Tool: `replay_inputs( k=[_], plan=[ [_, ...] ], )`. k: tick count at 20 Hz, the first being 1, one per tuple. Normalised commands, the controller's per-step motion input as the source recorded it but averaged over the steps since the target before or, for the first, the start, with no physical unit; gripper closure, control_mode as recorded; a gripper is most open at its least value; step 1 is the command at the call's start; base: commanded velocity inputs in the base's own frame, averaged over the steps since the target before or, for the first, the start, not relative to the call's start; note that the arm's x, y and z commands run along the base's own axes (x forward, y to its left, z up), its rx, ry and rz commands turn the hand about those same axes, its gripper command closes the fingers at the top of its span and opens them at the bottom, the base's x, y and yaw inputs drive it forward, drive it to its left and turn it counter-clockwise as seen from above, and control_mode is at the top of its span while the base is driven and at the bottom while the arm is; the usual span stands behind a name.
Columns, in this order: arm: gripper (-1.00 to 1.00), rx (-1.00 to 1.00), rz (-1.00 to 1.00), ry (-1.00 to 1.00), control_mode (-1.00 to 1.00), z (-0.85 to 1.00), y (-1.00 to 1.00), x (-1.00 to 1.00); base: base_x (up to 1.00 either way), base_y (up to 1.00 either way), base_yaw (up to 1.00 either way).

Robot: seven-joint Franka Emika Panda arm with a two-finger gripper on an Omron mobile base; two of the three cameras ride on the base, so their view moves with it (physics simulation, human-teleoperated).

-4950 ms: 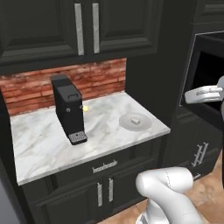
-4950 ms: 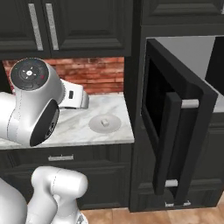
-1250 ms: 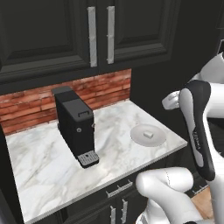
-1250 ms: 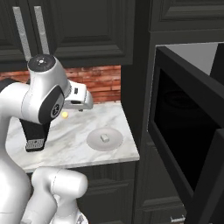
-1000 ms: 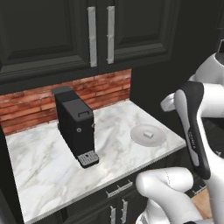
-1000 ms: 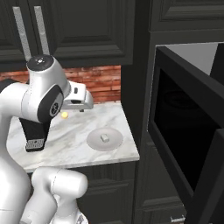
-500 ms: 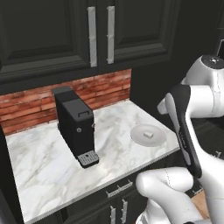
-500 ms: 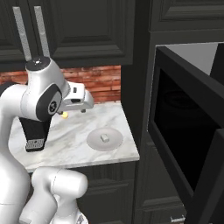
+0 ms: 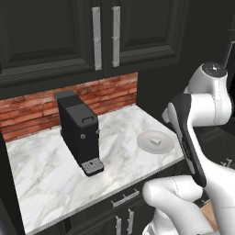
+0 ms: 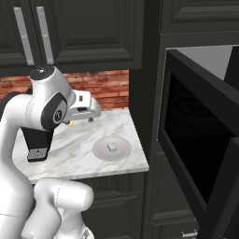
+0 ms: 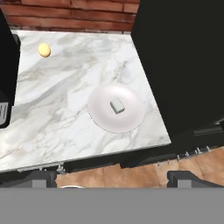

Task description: Pick the marshmallow from the counter and place it in the microwave. Then turn on the microwave.

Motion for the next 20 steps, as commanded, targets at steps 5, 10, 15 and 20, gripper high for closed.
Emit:
replay_inputs(
  k=[5,10,15,20],
  plan=[
    [-1.0,-0.02,0.0,0.0,-1.0,-0.15,0.0,0.11,0.0,0.0,0.0],
    [-1.0,0.0,0.0,0.0,-1.0,-0.16,-0.03,0.12,0.0,0.0,0.0],
    [-1.0,0.0,0.0,0.0,-1.0,-0.13,-0.03,0.14,0.0,0.0,0.0],
    [-1.0,0.0,0.0,0.03,-1.0,-0.09,-0.04,0.15,0.0,0.0,0.0]
  ],
)
